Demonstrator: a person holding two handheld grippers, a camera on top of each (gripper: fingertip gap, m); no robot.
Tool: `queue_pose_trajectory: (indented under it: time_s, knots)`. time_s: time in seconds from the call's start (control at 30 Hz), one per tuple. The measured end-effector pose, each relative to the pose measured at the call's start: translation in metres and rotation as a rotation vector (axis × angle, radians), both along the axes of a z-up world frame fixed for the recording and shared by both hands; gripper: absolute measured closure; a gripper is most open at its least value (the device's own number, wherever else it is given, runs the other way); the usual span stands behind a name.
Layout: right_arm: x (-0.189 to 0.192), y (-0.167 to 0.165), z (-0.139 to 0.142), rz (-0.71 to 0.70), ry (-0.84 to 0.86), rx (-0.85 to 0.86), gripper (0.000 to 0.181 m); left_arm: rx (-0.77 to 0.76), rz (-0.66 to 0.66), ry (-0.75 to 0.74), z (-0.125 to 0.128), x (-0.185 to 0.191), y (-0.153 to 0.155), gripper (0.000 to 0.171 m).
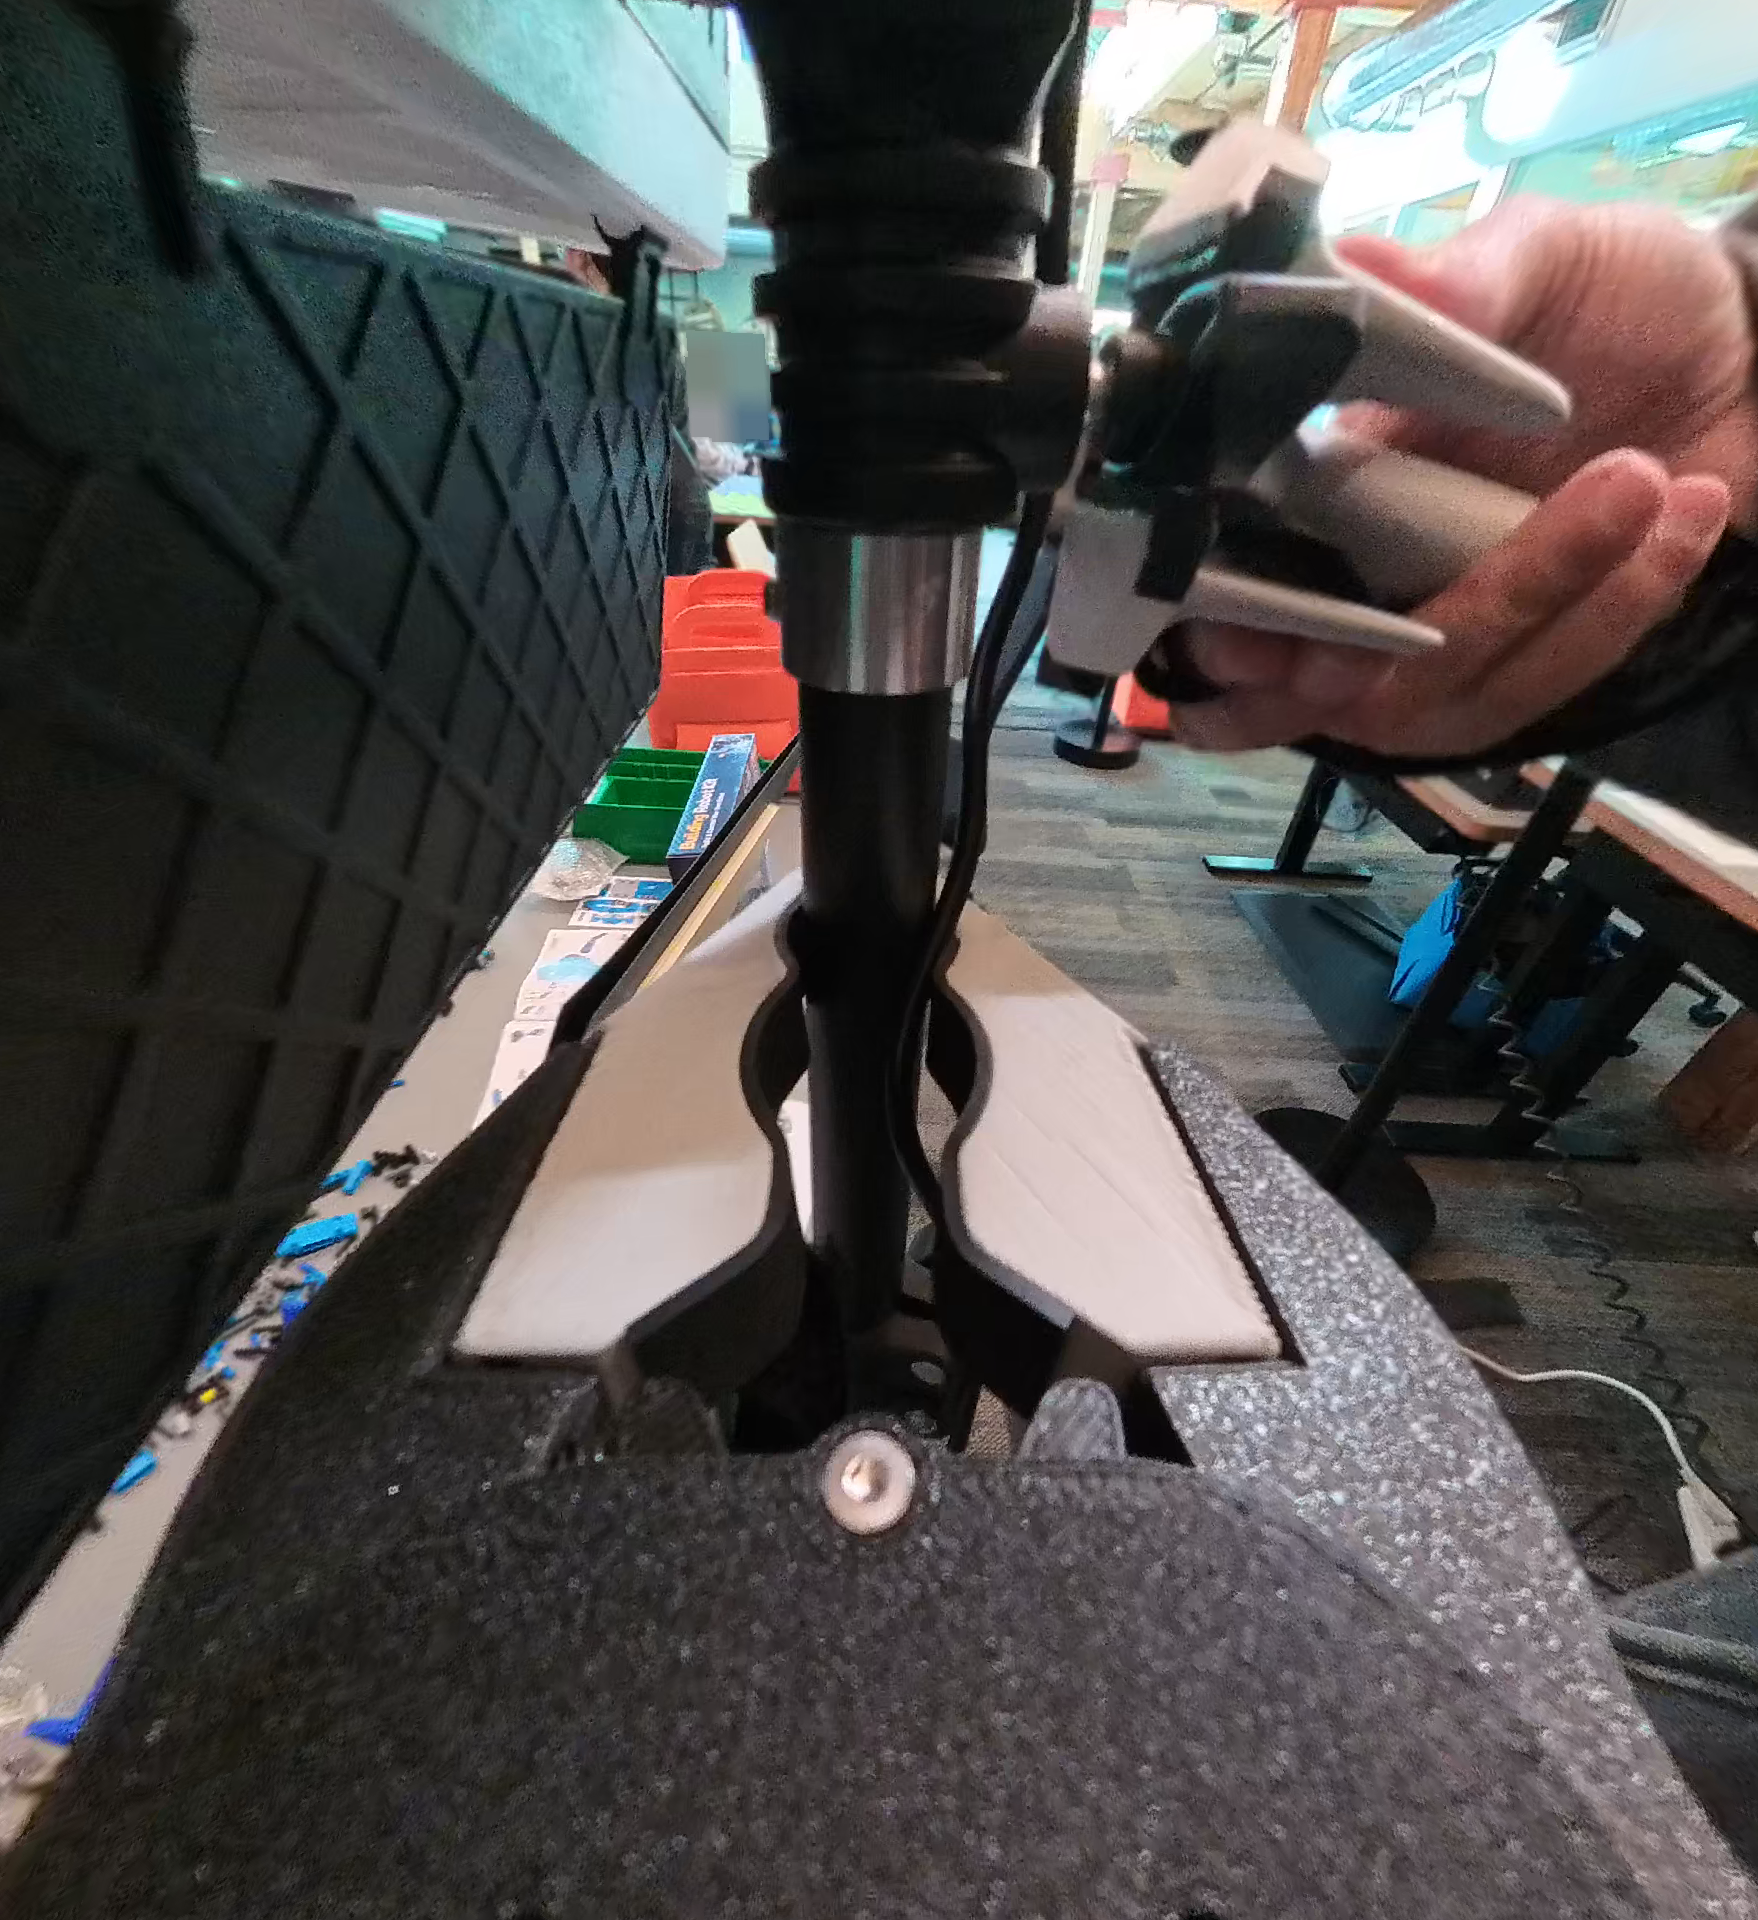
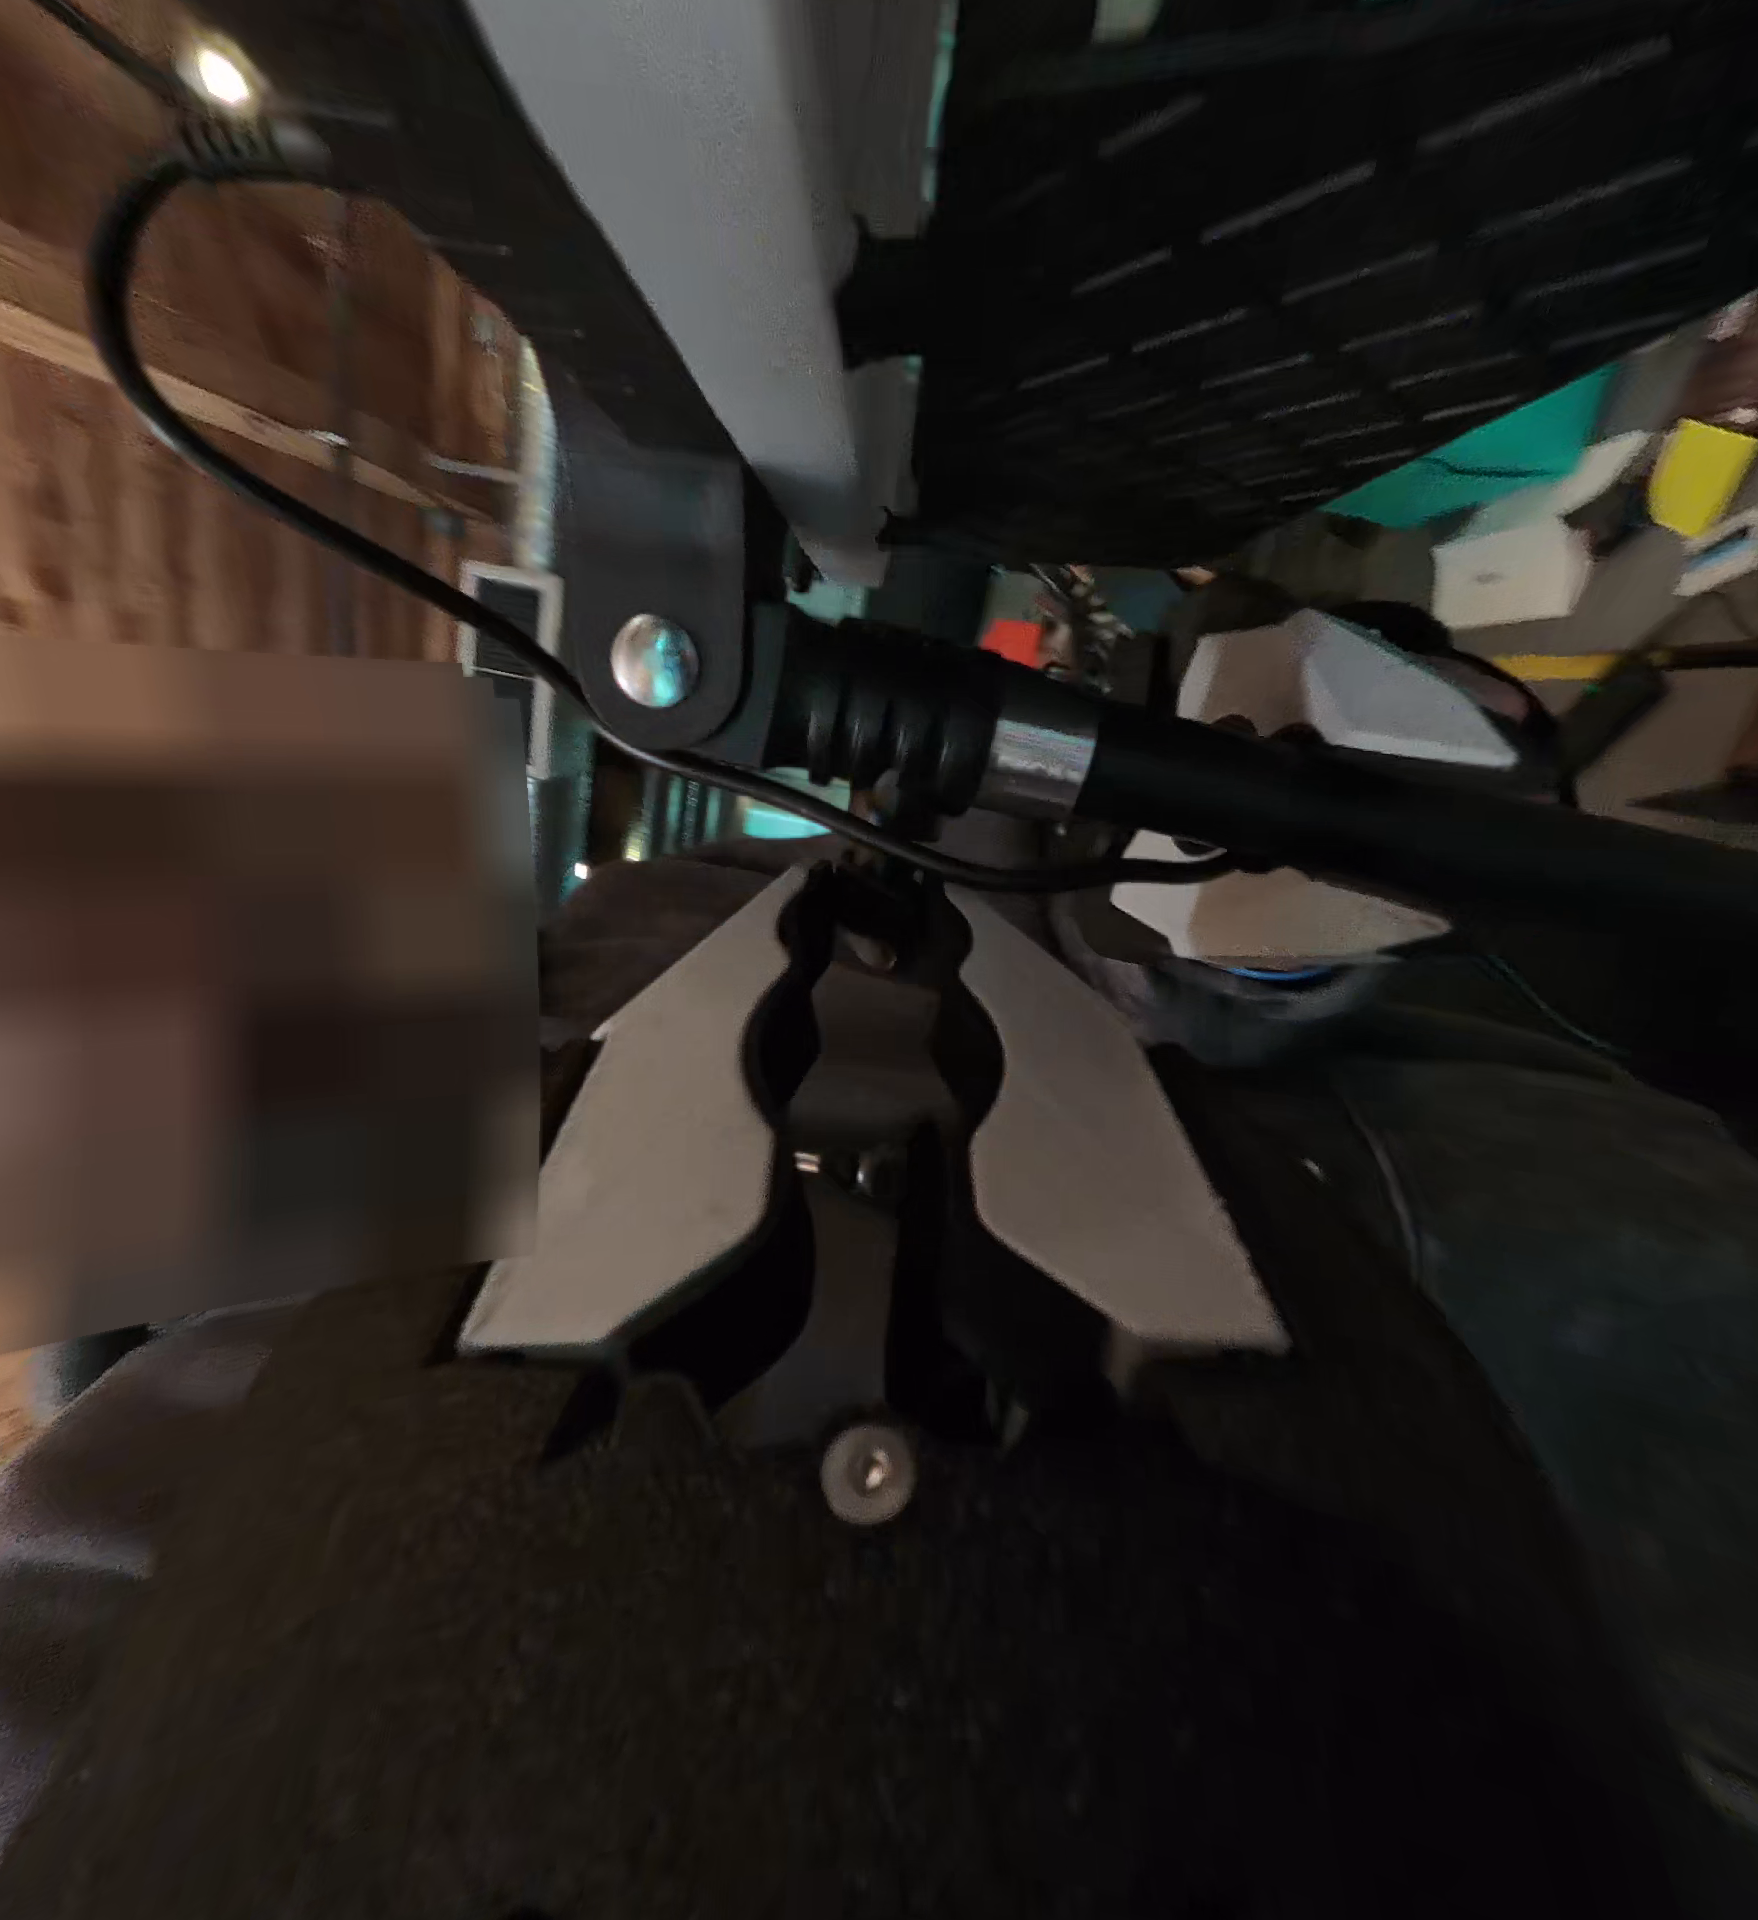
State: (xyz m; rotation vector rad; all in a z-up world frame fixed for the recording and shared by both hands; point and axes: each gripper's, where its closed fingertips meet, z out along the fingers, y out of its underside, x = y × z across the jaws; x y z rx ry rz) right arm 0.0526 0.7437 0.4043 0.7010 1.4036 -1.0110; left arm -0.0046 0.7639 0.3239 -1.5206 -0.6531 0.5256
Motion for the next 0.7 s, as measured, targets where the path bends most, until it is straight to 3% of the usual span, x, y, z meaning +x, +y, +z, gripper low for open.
queue_pose_trajectory:
  time_s: [0.03,0.47,0.6,0.7]
  knots:
    - [-0.001,0.001,-0.001,0.011,0.015,0.033,0.165,-0.011,0.012,-0.003,0.000,-0.001,0.000,0.156]
    - [0.001,0.001,-0.006,0.129,0.086,0.381,0.155,0.024,0.043,0.013,0.001,-0.001,-0.002,0.157]
    - [-0.007,-0.005,-0.006,0.033,0.133,0.269,0.158,0.031,0.035,0.006,0.001,-0.003,-0.006,0.156]
    - [-0.017,0.003,-0.008,-0.123,0.422,0.137,0.148,0.010,0.041,0.015,0.001,-0.002,-0.002,0.156]
